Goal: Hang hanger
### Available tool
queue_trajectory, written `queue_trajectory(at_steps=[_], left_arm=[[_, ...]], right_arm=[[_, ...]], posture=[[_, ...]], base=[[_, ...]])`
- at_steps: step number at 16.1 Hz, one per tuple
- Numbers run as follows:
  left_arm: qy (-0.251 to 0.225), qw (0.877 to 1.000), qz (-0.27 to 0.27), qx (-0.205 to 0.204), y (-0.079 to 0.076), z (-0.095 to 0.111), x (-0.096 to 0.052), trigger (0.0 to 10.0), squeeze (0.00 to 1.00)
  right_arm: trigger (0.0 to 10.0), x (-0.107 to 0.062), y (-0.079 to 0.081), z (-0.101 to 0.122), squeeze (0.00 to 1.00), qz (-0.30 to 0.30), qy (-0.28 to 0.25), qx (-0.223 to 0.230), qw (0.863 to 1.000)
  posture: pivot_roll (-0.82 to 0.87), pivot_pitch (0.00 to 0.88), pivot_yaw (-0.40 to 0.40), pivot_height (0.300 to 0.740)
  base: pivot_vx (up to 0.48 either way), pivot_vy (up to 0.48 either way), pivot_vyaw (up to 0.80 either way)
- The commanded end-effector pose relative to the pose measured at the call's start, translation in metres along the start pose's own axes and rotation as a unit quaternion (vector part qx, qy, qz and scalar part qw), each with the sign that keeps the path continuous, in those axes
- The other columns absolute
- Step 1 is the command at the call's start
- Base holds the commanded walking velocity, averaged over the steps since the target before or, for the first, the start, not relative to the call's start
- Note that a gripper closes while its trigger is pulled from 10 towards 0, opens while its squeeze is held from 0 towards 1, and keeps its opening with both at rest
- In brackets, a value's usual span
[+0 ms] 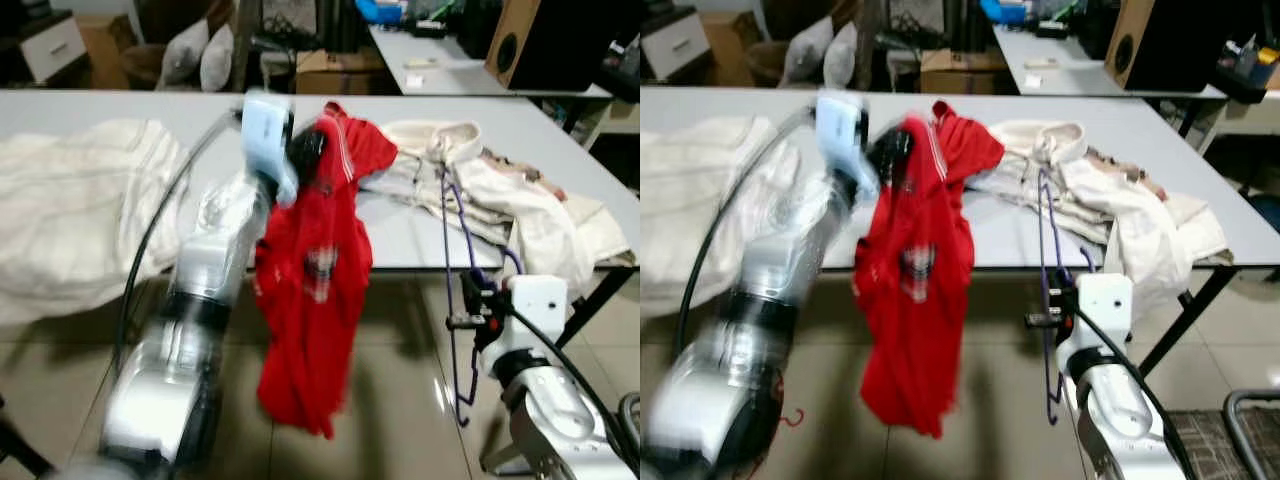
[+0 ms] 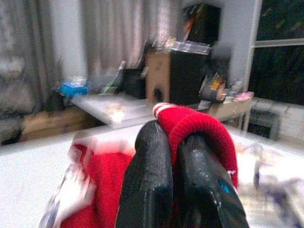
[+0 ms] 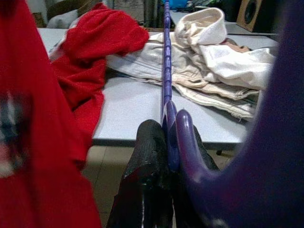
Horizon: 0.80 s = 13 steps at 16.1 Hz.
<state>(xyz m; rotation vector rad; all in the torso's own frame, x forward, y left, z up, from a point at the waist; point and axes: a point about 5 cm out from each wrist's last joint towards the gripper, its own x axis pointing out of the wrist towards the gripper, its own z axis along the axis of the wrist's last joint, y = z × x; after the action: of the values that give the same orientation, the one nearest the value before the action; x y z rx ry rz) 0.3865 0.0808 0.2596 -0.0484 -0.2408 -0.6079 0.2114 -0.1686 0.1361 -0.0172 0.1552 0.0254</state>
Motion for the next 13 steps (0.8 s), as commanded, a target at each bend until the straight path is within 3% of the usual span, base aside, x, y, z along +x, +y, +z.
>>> queue_trajectory(at_steps=[1,2,3,4,5,7,8,10,11,12,13], left_arm=[[-0.082,0.996,-0.026,0.018,-0.006,0.050,0.022,10.0,0.00],[-0.131,0.991,-0.020,0.037,0.002,0.102,0.038,10.0,0.00],[-0.172,0.984,-0.012,0.052,0.005,0.145,0.044,10.0,0.00],[-0.205,0.977,-0.006,0.059,0.004,0.177,0.044,10.0,0.00],[-0.256,0.964,0.003,0.075,0.000,0.223,0.040,10.0,0.00],[-0.286,0.954,0.011,0.092,-0.002,0.249,0.035,10.0,0.00],[-0.275,0.949,0.041,0.151,0.002,0.252,0.034,10.0,0.00],[-0.227,0.959,0.044,0.165,0.007,0.218,0.042,10.0,0.00],[-0.187,0.967,0.035,0.167,0.006,0.188,0.049,10.0,0.00],[-0.167,0.971,0.030,0.167,0.005,0.172,0.051,10.0,0.00],[-0.117,0.979,0.014,0.169,0.002,0.131,0.055,10.0,0.00]], right_arm=[[10.0,-0.001,-0.005,0.001,0.00,-0.014,-0.005,-0.004,1.000],[10.0,-0.001,-0.004,0.002,0.00,-0.017,-0.008,0.000,1.000],[10.0,0.000,-0.003,0.003,0.00,-0.018,-0.010,0.003,1.000],[10.0,0.000,-0.003,0.003,0.00,-0.019,-0.011,0.003,1.000],[10.0,0.001,-0.003,0.004,0.00,-0.020,-0.013,0.003,1.000],[10.0,0.002,-0.005,0.005,0.00,-0.023,-0.016,0.004,1.000],[10.0,0.001,-0.005,0.005,0.00,-0.028,-0.019,0.004,0.999],[10.0,-0.001,-0.005,0.005,0.00,-0.032,-0.019,0.006,0.999],[10.0,-0.002,-0.005,0.004,0.00,-0.031,-0.017,0.005,0.999],[10.0,-0.002,-0.005,0.003,0.00,-0.030,-0.015,0.005,0.999],[10.0,-0.002,-0.005,0.003,0.00,-0.027,-0.013,0.003,1.000]], posture=[[-0.05,0.000,0.018,0.740],[-0.05,0.000,0.021,0.740],[-0.05,0.000,0.026,0.740],[-0.05,0.000,0.032,0.740],[-0.04,0.000,0.036,0.740],[-0.04,0.000,0.045,0.740],[-0.06,0.000,0.061,0.740],[-0.06,0.000,0.058,0.740],[-0.06,0.000,0.053,0.740],[-0.06,0.000,0.050,0.740],[-0.06,0.000,0.040,0.740]], base=[[0.409,0.000,0.00],[0.412,0.000,0.00],[0.398,0.000,0.00],[0.386,0.000,0.00],[0.360,0.000,0.00],[0.360,0.000,0.00],[0.349,0.000,0.00],[0.347,0.000,0.00],[0.352,0.000,0.00],[0.341,0.000,0.00],[0.341,0.000,0.00]])
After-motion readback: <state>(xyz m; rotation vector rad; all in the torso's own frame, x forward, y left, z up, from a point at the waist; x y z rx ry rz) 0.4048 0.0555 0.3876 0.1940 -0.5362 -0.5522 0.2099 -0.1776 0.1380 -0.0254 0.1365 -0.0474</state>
